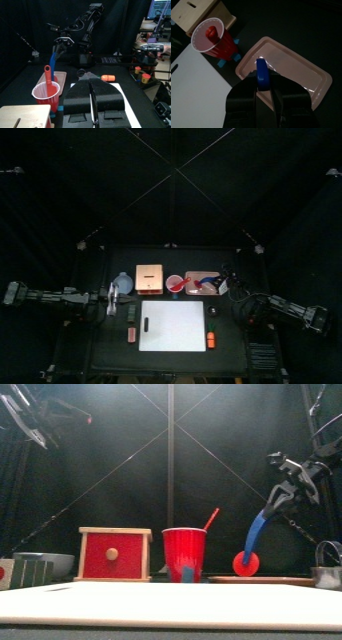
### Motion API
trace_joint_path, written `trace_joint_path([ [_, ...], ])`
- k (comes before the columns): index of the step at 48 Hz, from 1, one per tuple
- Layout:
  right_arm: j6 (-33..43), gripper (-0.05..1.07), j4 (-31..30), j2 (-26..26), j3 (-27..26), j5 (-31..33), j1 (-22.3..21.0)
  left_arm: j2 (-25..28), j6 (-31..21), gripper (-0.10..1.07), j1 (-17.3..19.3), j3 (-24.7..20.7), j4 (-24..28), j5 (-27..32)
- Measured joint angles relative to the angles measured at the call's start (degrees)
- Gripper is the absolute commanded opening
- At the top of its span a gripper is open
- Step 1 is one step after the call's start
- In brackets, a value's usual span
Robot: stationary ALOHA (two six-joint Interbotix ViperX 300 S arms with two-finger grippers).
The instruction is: Grab dough cutter and place on plate
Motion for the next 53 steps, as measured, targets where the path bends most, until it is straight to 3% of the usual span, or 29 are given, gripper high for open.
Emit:
trace_joint_path([
  [12, -0.09, 0.92, -1.32, 0.62, 0.62, -0.09, -0.62, -0.09, 0.0, -0.03, 0.0, 0.0, -0.26, 0.0],
  [18, 0.0, 1.01, -2.29, 0.53, 0.62, 0.7, -1.23, -0.09, 0.0, -0.03, 0.0, 0.0, -1.05, 0.0],
  [31, -0.18, 1.02, -2.64, 0.35, 0.62, 2.02, -1.23, -0.09, 0.0, -0.03, 0.0, 0.0, -1.23, 0.0],
  [53, -0.09, 1.02, -3.25, 0.35, 0.18, -1.49, 1.14, 0.0, 0.0, -0.03, 0.0, 0.0, -1.23, 0.0],
])
